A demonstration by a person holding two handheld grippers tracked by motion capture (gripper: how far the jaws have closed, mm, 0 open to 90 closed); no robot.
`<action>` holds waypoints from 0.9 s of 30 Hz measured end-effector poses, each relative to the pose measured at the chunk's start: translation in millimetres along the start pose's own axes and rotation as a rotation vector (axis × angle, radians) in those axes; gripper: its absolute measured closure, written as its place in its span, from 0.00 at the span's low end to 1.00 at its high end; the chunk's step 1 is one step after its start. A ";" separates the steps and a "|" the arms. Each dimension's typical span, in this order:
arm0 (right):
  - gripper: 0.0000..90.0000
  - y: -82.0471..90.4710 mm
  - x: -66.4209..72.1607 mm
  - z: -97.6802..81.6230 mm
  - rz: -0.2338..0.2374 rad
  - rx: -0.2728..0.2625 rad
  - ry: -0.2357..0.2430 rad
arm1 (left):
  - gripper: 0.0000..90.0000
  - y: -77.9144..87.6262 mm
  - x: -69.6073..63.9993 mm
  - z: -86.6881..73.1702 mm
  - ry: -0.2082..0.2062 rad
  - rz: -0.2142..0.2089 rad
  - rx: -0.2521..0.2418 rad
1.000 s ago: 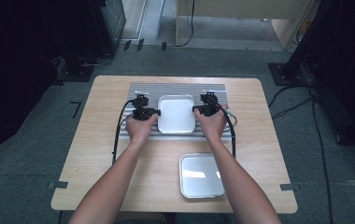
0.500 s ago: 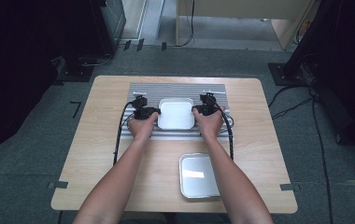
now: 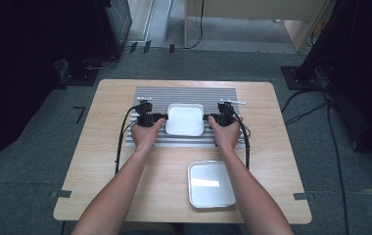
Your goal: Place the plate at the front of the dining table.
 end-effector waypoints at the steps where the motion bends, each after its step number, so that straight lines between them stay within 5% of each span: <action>1: 0.81 1.6 2.3 -3.4 0.006 0.014 -0.002 | 0.75 -2.0 -1.4 -2.5 0.006 0.002 0.029; 3: 0.82 1.3 3.1 -4.4 0.000 0.018 0.004 | 0.75 -7.0 -2.8 -6.1 0.023 -0.004 0.075; 11: 0.96 -2.5 11.6 -8.3 -0.055 0.035 -0.016 | 0.96 -11.1 -11.4 -6.2 -0.019 0.074 0.062; 27: 0.98 -15.4 14.6 8.8 -0.064 -0.002 -0.032 | 0.97 -22.5 -2.6 6.0 0.035 0.070 0.002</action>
Point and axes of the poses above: each handheld gripper's, and its own axes: y roughly backward along the jaws, z roughly out of its top, x roughly to its left, the point moved 1 cm from there along -y, roughly forward along the jaws, and after that the axes turned 7 degrees about -z, right-handed, at the moved point
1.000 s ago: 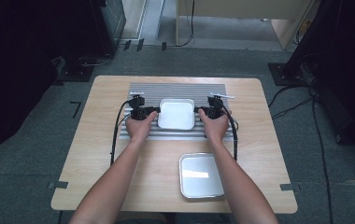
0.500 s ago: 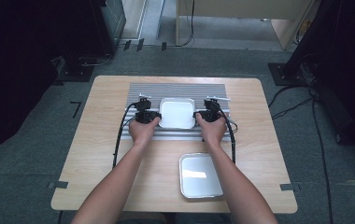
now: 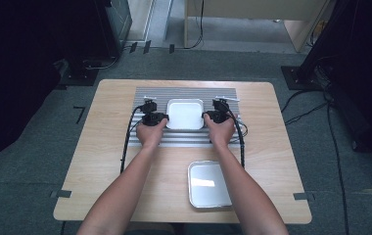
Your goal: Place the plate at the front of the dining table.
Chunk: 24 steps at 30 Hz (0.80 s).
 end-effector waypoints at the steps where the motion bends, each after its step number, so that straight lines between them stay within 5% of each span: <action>1: 0.98 -0.1 0.0 0.6 0.000 -0.002 -0.001 | 0.97 -0.3 -1.5 1.6 -0.011 0.009 0.007; 9: 0.95 -3.5 -2.0 1.3 -0.005 -0.008 0.013 | 0.90 -1.4 -3.4 3.3 -0.019 0.009 0.005; 15: 0.72 -0.3 0.8 -1.4 0.000 -0.104 0.109 | 0.76 7.4 -1.2 3.5 -0.033 0.004 -0.063; 17: 0.59 5.0 -2.3 -1.4 -0.031 -0.156 0.159 | 0.64 13.2 1.3 1.8 -0.061 0.021 -0.108; 19: 0.54 7.4 -5.1 -1.3 -0.049 -0.154 0.175 | 0.56 17.3 1.8 -0.3 -0.081 0.025 -0.135; 21: 0.54 8.9 -6.6 -2.0 -0.062 -0.144 0.186 | 0.53 19.5 0.8 -1.7 -0.099 0.030 -0.139; 24: 0.45 16.3 -11.3 -5.9 -0.041 -0.125 0.207 | 0.33 32.0 -4.2 -4.7 -0.138 0.062 -0.120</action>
Point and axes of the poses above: each handheld gripper's, and its own axes: y roughly backward along the jaws, z roughly out of its top, x roughly to its left, the point moved 1 cm from there along -y, roughly forward along the jaws, and after that the axes turned 7 degrees about -z, right-handed, at the moved point
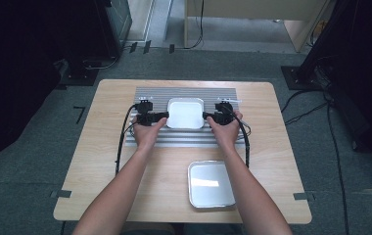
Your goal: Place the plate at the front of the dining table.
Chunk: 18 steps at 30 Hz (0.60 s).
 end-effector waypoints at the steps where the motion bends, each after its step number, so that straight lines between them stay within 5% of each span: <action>1: 0.42 2.2 -0.6 -0.8 0.006 -0.005 0.006 | 0.30 3.4 -0.6 -0.5 -0.011 -0.008 -0.004; 3: 0.38 7.6 -2.6 -3.3 0.027 -0.018 0.014 | 0.22 6.1 -1.8 -2.2 -0.033 -0.007 0.001; 18: 0.33 40.5 -22.9 -17.4 0.064 -0.052 0.052 | 0.22 35.2 6.1 -22.6 -0.064 -0.013 0.001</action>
Point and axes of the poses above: each handheld gripper's, and its own axes: y roughly backward along the jaws, z roughly out of its top, x roughly to its left, the point moved 1 cm from there along -y, roughly forward along the jaws, and after that the axes turned 7 degrees about -z, right-handed, at the moved point
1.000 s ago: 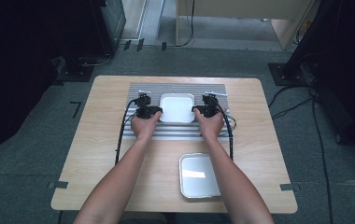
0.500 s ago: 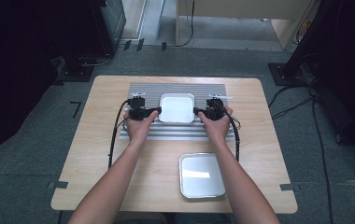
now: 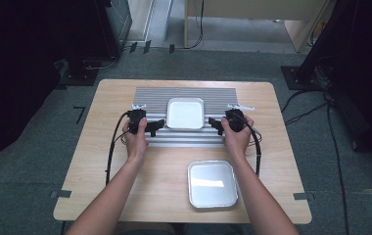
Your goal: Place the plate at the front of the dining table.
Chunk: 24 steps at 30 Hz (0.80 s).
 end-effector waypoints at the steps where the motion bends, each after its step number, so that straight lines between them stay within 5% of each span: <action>1: 0.33 2.0 -1.4 -0.6 0.000 -0.002 -0.003 | 0.22 1.9 0.3 -1.3 0.001 -0.001 -0.001; 15: 0.32 25.0 -14.0 -13.8 -0.022 -0.018 0.036 | 0.20 24.2 -3.0 -17.4 -0.053 -0.027 -0.023; 24: 0.32 42.8 -31.3 -24.2 -0.036 -0.029 0.015 | 0.20 38.8 -5.6 -24.3 -0.061 -0.047 -0.050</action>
Point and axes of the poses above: each handheld gripper's, and its own axes: y roughly backward along the jaws, z roughly out of its top, x roughly to its left, the point moved 1 cm from there along -y, roughly forward along the jaws, and after that the axes turned 7 degrees about -z, right-handed, at the moved point
